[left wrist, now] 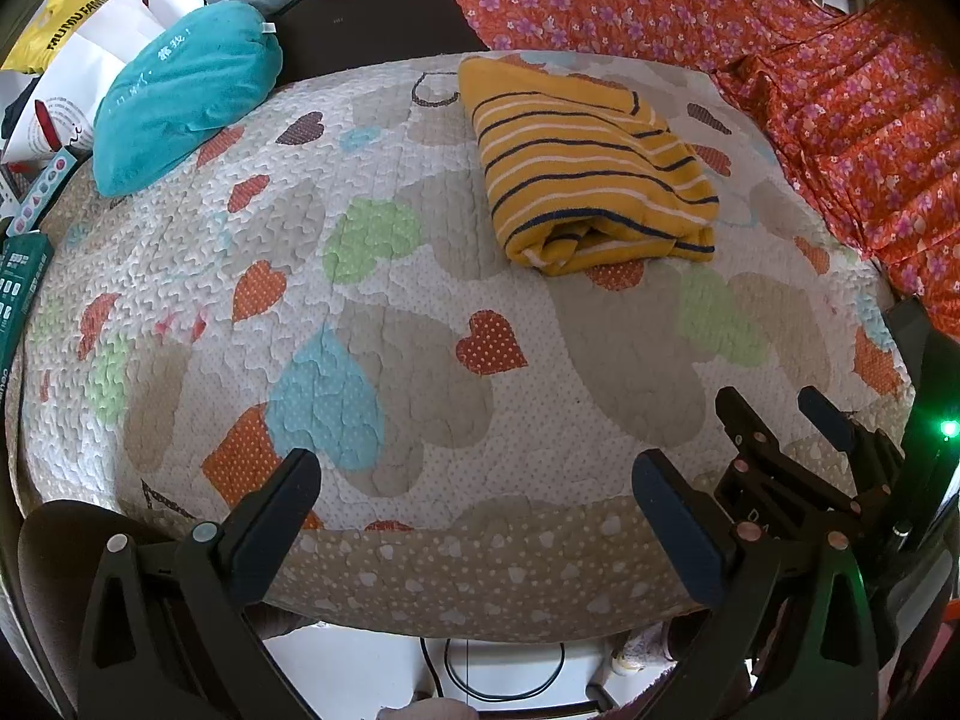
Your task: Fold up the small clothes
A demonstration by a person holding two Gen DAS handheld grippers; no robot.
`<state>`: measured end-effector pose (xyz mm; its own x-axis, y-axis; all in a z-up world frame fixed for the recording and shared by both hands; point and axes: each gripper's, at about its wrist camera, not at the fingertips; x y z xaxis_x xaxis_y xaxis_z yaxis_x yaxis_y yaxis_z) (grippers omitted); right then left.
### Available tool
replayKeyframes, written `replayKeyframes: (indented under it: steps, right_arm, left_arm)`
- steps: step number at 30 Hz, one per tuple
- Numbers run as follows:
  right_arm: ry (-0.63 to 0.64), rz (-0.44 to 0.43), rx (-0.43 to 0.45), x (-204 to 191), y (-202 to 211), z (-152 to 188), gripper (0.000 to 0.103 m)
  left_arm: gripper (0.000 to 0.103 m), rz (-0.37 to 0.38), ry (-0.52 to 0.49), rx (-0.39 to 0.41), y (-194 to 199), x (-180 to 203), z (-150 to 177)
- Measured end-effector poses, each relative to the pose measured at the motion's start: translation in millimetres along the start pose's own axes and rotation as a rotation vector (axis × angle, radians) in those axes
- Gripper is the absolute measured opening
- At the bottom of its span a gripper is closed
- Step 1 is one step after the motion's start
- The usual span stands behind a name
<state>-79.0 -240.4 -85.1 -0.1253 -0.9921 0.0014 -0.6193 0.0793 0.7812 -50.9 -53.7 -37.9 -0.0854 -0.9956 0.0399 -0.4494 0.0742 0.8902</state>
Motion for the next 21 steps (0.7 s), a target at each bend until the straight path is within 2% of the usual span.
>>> replayKeyframes:
  steps: [21]
  right_arm:
    - [0.041, -0.003, 0.007, -0.7, -3.5, -2.8, 0.08]
  left_arm:
    - [0.103, 0.013, 0.004, -0.011, -6.2, -2.3, 5.1]
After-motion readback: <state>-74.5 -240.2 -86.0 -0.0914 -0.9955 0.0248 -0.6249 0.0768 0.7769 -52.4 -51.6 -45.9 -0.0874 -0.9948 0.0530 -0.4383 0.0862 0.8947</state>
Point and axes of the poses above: each gripper's, at about its wrist camera, not at the fingertips, and y roughly against the way its jaws point, x to its right, z to its underside, and after that the axes turned 6 degrees about y, right-handed
